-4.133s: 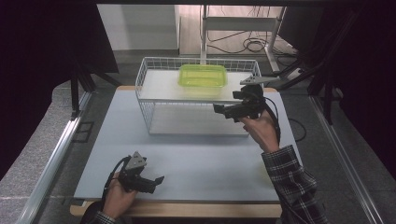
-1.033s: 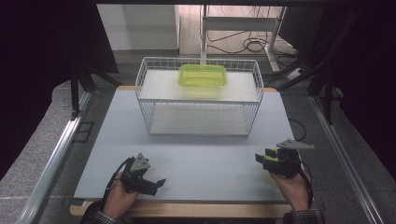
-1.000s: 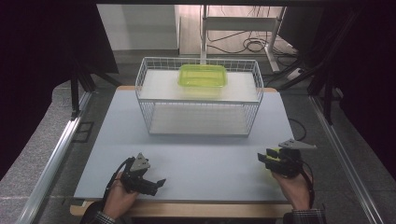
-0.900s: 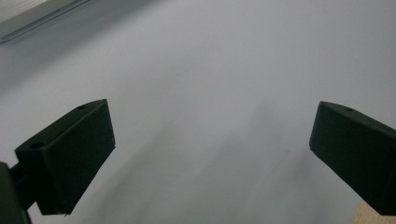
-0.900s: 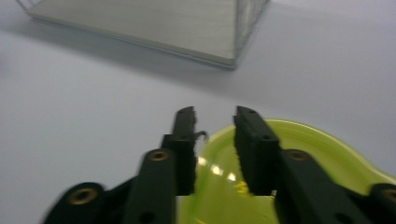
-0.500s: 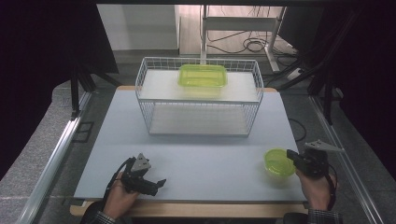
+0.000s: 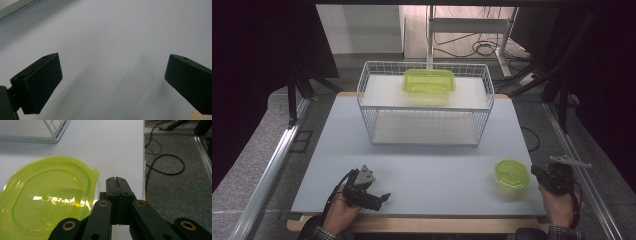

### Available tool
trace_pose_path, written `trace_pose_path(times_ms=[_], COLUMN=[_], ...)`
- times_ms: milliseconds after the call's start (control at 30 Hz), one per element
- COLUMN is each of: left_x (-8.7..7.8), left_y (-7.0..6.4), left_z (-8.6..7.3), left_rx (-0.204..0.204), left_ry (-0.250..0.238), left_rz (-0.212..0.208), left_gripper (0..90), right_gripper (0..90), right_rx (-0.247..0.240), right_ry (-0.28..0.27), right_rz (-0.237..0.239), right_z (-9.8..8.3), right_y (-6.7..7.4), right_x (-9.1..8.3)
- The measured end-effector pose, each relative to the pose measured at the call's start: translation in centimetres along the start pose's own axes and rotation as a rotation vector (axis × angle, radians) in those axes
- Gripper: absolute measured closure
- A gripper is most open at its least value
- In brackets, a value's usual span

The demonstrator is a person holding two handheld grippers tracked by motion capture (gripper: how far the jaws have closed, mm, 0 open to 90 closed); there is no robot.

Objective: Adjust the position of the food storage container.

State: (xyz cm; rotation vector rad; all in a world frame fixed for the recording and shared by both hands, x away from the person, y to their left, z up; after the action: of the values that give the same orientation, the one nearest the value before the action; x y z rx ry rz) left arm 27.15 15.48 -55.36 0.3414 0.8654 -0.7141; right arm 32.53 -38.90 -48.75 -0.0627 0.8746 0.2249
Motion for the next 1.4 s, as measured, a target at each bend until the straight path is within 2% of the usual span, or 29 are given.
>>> trace_pose_path(times_ms=[367, 700, 967, 1100, 1300, 1400], left_x=[0.0, 0.1, 0.2, 0.2, 0.2, 0.2], left_y=[0.0, -0.1, -0.2, -0.3, -0.4, -0.4], left_z=[0.0, 0.1, 0.1, 0.1, 0.2, 0.2], left_rx=[0.007, 0.015, 0.024, 0.028, 0.030, 0.034], left_ry=[0.002, 0.008, 0.013, 0.014, 0.016, 0.018], left_rz=[0.007, 0.008, 0.009, 0.008, 0.009, 0.010], left_gripper=[1.3, 1.5, 1.6, 1.7, 1.9, 2.0], right_gripper=[88.6, 88.7, 88.6, 88.1, 87.6, 87.8], right_rx=[-0.012, -0.005, -0.046, -0.066, -0.073, -0.072], right_ry=[0.044, 0.046, 0.059, 0.062, 0.075, 0.106], right_rz=[-0.007, 0.072, 0.142, 0.165, 0.116, 0.151], right_z=[-0.2, 0.1, 0.3, 0.4, -0.1, -1.1], right_y=[1.3, 3.6, 6.4, 7.4, 6.6, 6.8], right_x=[0.9, 1.6, 2.2, 2.3, 1.9, 2.1])
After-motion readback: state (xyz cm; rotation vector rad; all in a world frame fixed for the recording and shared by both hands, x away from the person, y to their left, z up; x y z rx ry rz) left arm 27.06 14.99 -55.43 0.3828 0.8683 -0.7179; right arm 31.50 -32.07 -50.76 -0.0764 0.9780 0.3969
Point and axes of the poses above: each handheld gripper's, and its own axes: x roughly forward along the jaws, z roughly out of its top, y roughly to its left, the point moved 3 cm from there along x, roughly forward along the jaws, and after that the axes turned 8 degrees about y, right-handed, at the moved point
